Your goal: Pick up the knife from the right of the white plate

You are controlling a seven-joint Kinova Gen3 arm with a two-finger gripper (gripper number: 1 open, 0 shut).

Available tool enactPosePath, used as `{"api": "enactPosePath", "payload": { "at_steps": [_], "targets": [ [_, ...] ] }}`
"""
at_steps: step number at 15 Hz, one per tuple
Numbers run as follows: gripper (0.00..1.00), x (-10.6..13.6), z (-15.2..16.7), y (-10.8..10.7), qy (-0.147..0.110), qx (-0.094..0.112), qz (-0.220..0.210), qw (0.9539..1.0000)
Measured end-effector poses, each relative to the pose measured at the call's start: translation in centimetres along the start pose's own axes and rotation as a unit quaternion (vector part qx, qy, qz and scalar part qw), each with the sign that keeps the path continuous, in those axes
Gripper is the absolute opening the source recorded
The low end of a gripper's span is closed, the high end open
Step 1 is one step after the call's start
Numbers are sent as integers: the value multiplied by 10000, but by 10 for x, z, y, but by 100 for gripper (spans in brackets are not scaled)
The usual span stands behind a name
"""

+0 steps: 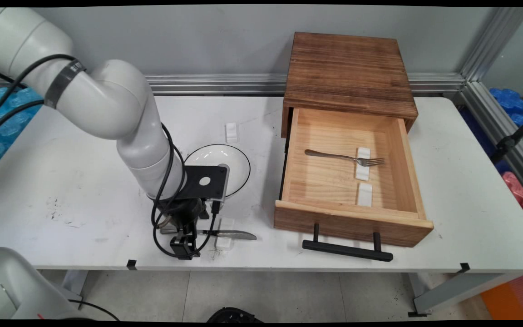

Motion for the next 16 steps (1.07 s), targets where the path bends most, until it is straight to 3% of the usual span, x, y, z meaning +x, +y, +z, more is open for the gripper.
{"api": "enactPosePath", "payload": {
  "at_steps": [8, 9, 16],
  "targets": [
    [100, -5, -1, -3, 28, -114, -3, 9999],
    [0, -5, -1, -3, 30, -120, -3, 9999],
    [0, -8, -2, -5, 27, -122, -44, 9999]
  ]
}}
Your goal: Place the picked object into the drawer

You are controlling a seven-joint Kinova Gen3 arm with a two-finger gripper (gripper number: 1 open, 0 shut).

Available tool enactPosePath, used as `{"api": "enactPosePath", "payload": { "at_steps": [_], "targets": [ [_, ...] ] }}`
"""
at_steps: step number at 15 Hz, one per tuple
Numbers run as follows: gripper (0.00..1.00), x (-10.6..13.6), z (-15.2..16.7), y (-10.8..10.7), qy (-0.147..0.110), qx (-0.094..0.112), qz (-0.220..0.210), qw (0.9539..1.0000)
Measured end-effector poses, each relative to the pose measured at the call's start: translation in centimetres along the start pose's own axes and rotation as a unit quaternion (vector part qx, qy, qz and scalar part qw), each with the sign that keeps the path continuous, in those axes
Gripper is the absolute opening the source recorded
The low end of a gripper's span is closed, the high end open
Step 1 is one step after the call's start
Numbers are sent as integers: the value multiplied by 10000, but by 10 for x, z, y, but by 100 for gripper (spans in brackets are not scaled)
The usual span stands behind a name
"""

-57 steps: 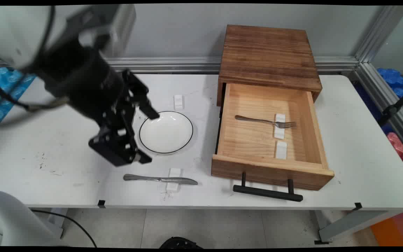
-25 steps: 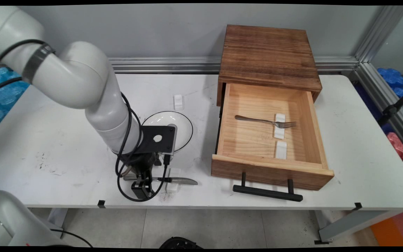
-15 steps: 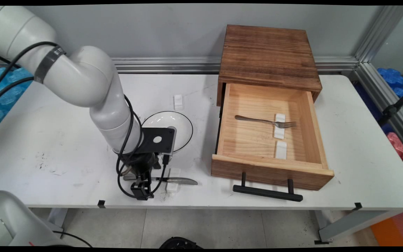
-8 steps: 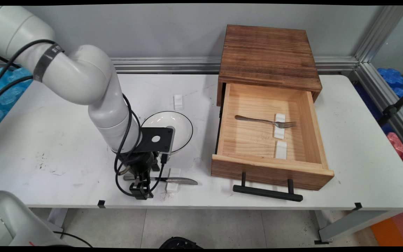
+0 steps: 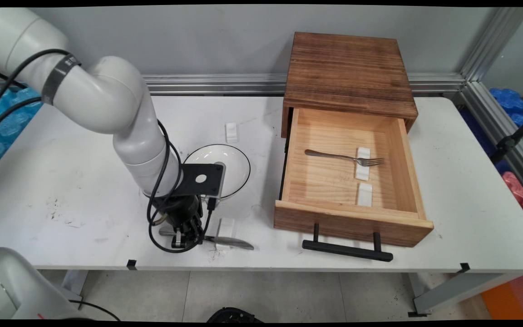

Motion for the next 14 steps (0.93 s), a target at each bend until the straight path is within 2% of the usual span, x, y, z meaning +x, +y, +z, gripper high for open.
{"api": "enactPosePath", "payload": {
  "at_steps": [7, 14],
  "targets": [
    [0, -7, -7, -2, -23, 53, -44, 10000],
    [0, -11, -58, 22, -10, 189, -269, 9995]
  ]
}}
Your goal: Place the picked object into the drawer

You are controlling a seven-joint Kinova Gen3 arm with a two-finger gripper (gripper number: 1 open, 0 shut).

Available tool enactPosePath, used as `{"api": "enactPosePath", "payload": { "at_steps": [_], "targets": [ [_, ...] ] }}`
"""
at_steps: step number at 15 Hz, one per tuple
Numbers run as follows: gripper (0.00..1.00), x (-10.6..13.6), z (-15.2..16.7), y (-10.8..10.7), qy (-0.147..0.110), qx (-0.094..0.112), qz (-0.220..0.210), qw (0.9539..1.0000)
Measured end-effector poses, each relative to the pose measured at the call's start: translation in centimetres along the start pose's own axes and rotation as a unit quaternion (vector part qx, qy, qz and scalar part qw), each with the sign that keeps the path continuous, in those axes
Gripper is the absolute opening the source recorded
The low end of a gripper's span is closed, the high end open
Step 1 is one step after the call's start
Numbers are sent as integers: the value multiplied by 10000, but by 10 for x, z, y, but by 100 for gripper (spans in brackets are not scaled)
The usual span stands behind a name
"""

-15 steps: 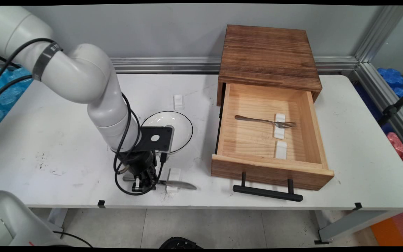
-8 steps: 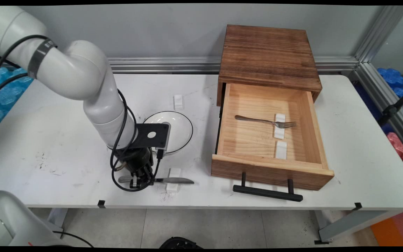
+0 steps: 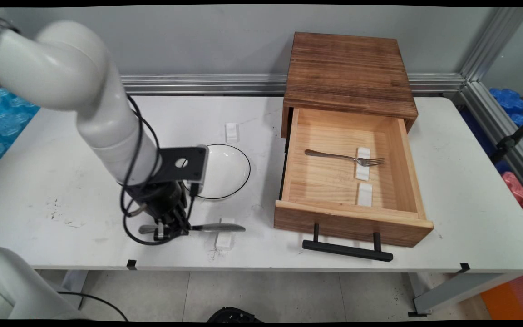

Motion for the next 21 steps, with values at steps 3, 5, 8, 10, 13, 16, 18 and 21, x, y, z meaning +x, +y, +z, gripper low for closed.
{"api": "enactPosePath", "payload": {
  "at_steps": [3, 5, 8, 10, 13, 16, 18, 21],
  "targets": [
    [0, -3, -37, 11, 47, 163, -147, 9997],
    [0, -1, -56, 14, 82, 248, -198, 9995],
    [0, 15, -100, 14, 270, 511, -326, 9978],
    [0, 30, -124, 9, 426, 698, -349, 9960],
    [0, 56, -151, -2, 656, 977, -305, 9926],
    [0, 87, -166, -16, 811, 1195, -212, 9893],
    [0, 113, -167, -31, 897, 1277, -129, 9877],
    [0, 163, -146, -60, 933, 1235, 57, 9879]
  ]
}}
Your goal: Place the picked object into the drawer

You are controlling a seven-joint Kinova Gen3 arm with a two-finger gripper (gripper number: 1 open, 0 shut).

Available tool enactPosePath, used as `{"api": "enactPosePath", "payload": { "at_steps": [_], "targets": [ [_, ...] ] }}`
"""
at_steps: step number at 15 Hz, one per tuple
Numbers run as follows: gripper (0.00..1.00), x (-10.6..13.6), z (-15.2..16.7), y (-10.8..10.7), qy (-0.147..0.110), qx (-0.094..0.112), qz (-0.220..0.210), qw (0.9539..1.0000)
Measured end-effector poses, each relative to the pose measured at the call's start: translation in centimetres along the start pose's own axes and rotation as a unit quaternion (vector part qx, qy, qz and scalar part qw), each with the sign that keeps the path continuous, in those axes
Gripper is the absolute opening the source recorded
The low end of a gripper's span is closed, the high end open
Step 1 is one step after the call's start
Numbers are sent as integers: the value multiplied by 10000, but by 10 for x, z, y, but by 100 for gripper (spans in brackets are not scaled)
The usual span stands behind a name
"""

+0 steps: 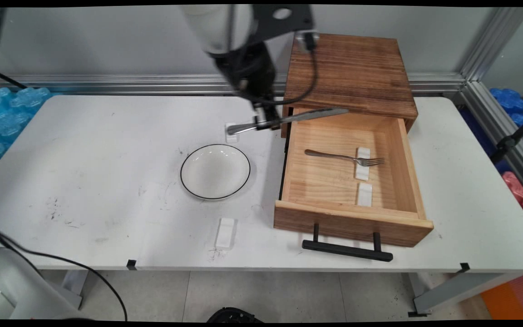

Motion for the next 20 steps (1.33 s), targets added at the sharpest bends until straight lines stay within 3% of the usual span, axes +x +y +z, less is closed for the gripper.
{"api": "enactPosePath", "payload": {
  "at_steps": [5, 13, 20],
  "targets": [
    [0, 50, 58, -18, -14, -194, 286, 9994],
    [0, 114, 139, -19, -97, -588, 798, 9950],
    [0, 133, 175, -5, -277, -793, 1006, 9914]
  ]
}}
